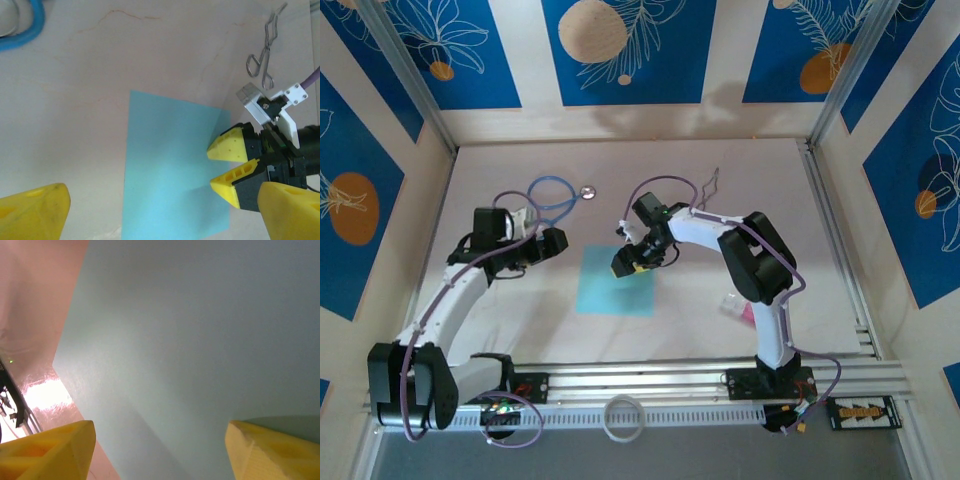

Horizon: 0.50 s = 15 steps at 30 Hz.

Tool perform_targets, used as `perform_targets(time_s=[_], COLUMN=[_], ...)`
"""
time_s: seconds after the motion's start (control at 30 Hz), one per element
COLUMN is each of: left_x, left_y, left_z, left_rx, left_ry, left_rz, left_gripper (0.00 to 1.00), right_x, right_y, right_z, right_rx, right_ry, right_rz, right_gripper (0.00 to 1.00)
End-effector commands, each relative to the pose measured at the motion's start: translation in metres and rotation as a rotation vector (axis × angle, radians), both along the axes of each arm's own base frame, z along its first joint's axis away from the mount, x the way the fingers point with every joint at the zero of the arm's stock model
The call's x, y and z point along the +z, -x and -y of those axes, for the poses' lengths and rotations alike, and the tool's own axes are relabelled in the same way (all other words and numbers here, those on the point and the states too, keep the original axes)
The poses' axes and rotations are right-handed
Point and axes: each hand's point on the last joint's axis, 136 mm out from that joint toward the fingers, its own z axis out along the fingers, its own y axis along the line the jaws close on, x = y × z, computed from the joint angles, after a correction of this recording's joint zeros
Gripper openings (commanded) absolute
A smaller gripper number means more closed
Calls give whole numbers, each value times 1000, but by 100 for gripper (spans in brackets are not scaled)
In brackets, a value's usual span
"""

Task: Fold a paper plane with a square sheet of paper (pick it up from the middle)
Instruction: Move the square sheet of paper to the center of the table.

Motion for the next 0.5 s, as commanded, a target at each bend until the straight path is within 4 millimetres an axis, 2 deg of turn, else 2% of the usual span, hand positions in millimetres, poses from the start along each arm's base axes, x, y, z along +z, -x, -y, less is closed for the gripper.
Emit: perform_targets(time_s=[0.0,0.17,0.27,0.4,0.47], left_x=[3,-19,-28,-45,-51], left_y=[5,7,6,7,8], left_z=[19,30,34,45,57], left_rx=[-116,-137,-104,-75,-99], left_ry=[-31,-143,-223,-315,-364], left_rz=[-18,-118,-156,-256,-283], left_gripper=[93,86,85,83,83], right_x=[-2,54,81,73,77], right_y=[4,-2,-7,-26,-21], right_z=[4,-10,-4,41,56], right_rx=[54,6,-70,-329,-398], right_ry=[-15,-200,-279,-178,-184], right_rz=[-31,6,78,164,189], right_gripper=[70,74,76,77,78])
